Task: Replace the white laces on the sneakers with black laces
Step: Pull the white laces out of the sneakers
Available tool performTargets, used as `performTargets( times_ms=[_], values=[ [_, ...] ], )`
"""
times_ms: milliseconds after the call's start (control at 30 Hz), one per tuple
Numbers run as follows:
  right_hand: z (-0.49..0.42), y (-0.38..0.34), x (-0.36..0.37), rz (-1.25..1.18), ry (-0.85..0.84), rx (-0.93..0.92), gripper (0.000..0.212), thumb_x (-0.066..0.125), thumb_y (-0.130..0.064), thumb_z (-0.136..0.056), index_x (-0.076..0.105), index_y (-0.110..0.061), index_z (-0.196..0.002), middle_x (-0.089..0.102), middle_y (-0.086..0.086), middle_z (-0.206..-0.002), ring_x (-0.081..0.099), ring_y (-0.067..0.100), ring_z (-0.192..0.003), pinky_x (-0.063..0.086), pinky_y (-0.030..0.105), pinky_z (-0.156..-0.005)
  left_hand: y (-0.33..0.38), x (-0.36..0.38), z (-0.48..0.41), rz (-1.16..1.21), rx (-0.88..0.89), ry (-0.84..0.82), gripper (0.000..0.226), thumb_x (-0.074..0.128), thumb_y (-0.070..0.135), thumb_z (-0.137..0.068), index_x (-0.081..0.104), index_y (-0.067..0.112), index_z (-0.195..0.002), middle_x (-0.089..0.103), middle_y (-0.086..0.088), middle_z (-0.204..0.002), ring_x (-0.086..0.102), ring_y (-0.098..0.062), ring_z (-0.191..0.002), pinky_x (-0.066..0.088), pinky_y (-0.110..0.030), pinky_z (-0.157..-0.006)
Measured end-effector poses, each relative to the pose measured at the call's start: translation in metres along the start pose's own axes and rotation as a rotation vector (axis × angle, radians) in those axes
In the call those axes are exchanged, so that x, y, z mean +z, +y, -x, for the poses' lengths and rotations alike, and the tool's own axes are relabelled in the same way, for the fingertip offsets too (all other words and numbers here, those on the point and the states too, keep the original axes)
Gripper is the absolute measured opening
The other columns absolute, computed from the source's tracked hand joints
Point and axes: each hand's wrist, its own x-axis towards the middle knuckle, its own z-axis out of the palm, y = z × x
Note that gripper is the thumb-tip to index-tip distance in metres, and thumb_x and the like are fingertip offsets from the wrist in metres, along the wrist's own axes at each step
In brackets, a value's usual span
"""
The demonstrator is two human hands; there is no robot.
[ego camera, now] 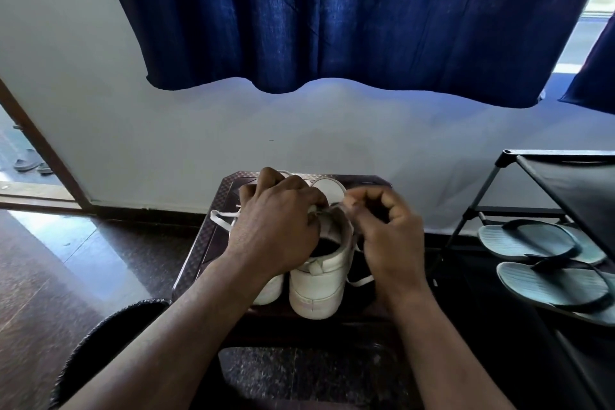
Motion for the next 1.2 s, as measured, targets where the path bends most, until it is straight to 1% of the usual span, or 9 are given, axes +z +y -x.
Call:
performTargets(
  times_ms=[100,167,300,400,633,800,867,933,1200],
  values=[
    [-0.006,-0.006,-0.009,-0.232,0.199,0.041,0.011,0.075,-0.002,-0.091,0.075,-0.014,-0.09,0.073,-0.007,-0.078,0.064,0.006,-0.072,0.052,0.021,-0.071,-0.002,0.002,0.0,0.02,0.01,0.01,0.031,0.052,0.035,-0.091,0.067,0.043,-0.117,0.061,0.021,-0.124,0.034,-0.017,-0.123,0.034,-0.045,-0.1],
    [-0.01,-0.001,-0.015,-0.051,0.301,0.013,0.012,0.077,-0.011,-0.091,0.074,-0.022,-0.094,0.072,-0.013,-0.084,0.066,0.004,-0.078,0.054,0.025,-0.076,-0.002,0.003,0.0,0.034,0.012,0.022,0.026,0.053,0.035,-0.093,0.066,0.043,-0.114,0.061,0.021,-0.122,0.034,-0.016,-0.123,0.033,-0.044,-0.101],
    [0.0,0.008,-0.01,0.309,0.084,-0.041,0.015,0.08,-0.036,-0.086,0.071,-0.032,-0.099,0.069,-0.01,-0.102,0.065,0.005,-0.09,0.055,0.029,-0.082,-0.003,0.004,-0.001,0.05,0.019,0.032,0.02,0.055,0.036,-0.095,0.064,0.042,-0.111,0.061,0.022,-0.121,0.035,-0.015,-0.122,0.031,-0.042,-0.1],
    [0.013,0.01,0.006,0.422,-0.099,-0.156,0.023,0.081,-0.031,-0.085,0.07,-0.028,-0.105,0.063,-0.012,-0.108,0.061,0.005,-0.099,0.046,0.011,-0.084,-0.004,0.005,-0.002,0.072,0.034,0.04,0.017,0.058,0.033,-0.093,0.065,0.039,-0.107,0.062,0.022,-0.118,0.036,-0.013,-0.12,0.029,-0.039,-0.095],
    [0.014,0.009,0.007,0.476,-0.015,-0.199,0.018,0.081,-0.02,-0.083,0.069,-0.022,-0.096,0.064,-0.011,-0.099,0.061,0.001,-0.086,0.04,0.005,-0.071,-0.009,0.005,-0.003,0.271,-0.017,0.109,0.005,0.068,0.031,-0.089,0.069,0.035,-0.091,0.068,0.019,-0.093,0.047,-0.014,-0.109,0.045,-0.043,-0.094],
    [0.016,0.012,0.006,0.493,0.022,-0.177,0.014,0.081,-0.021,-0.083,0.071,-0.025,-0.092,0.069,-0.014,-0.092,0.062,-0.002,-0.083,0.041,0.006,-0.07,-0.012,0.004,-0.001,0.113,0.058,0.094,0.01,0.06,0.035,-0.094,0.066,0.038,-0.101,0.068,0.021,-0.103,0.047,-0.014,-0.113,0.039,-0.042,-0.097],
    [0.016,0.013,0.007,0.489,0.026,-0.158,0.014,0.081,-0.02,-0.083,0.072,-0.026,-0.092,0.07,-0.015,-0.091,0.063,-0.002,-0.083,0.04,0.004,-0.071,-0.018,0.0,-0.001,0.097,0.084,0.093,0.013,0.059,0.036,-0.094,0.068,0.039,-0.103,0.059,0.021,-0.085,0.052,-0.016,-0.11,0.043,-0.044,-0.099],
    [0.017,0.014,0.01,0.489,0.029,-0.151,0.013,0.08,-0.022,-0.084,0.072,-0.027,-0.092,0.071,-0.015,-0.092,0.064,-0.001,-0.083,0.042,0.007,-0.072,-0.026,-0.005,-0.001,0.095,0.115,0.095,0.016,0.059,0.038,-0.09,0.07,0.041,-0.101,0.047,0.021,-0.072,0.056,-0.017,-0.101,0.047,-0.046,-0.097],
    [0.024,0.019,0.028,0.471,0.037,-0.207,0.009,0.073,-0.03,-0.087,0.069,-0.026,-0.094,0.069,-0.012,-0.096,0.065,0.01,-0.087,0.051,0.035,-0.077,-0.049,-0.016,-0.007,0.124,0.12,0.012,0.026,0.052,0.044,-0.084,0.071,0.042,-0.101,0.065,0.007,-0.078,0.059,-0.016,-0.09,0.04,-0.031,-0.081]
  ],
)
